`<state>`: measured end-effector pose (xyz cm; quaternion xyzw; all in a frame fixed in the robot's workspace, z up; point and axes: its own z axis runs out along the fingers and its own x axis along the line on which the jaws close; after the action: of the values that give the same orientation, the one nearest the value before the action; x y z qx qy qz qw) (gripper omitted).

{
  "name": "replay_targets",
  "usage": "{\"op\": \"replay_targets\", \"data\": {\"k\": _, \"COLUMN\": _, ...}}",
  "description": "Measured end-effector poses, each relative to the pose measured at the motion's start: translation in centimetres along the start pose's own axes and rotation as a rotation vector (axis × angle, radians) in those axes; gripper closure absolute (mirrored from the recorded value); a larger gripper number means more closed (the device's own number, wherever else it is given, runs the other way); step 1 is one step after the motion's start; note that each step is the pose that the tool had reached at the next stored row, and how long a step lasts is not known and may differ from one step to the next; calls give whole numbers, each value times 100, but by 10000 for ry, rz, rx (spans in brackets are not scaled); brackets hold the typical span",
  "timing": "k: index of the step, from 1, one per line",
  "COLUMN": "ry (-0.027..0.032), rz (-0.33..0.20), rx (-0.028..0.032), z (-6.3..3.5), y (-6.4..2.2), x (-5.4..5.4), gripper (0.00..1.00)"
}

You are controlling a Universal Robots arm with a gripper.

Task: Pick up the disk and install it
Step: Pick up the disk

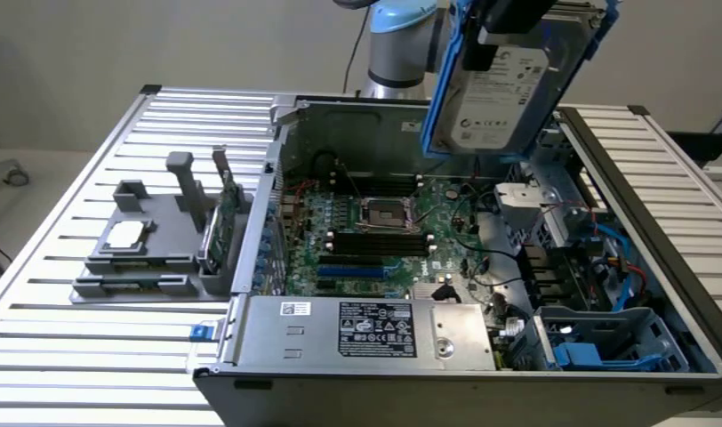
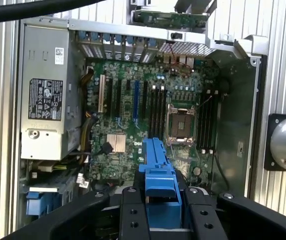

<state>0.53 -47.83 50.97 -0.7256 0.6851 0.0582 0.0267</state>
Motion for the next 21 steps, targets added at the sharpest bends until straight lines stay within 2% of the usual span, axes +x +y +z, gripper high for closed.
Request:
{"op": "replay_targets", "data": {"k": 12, "ry": 1, "rz": 1, "rx": 0, "z": -56, "y": -457, "x": 299, "gripper": 67}}
{"op": "replay_targets", "data": {"k": 21, "ry": 0, "rz": 1, "rx": -3, "z": -93, "y": -769, "x": 503, "gripper": 67}}
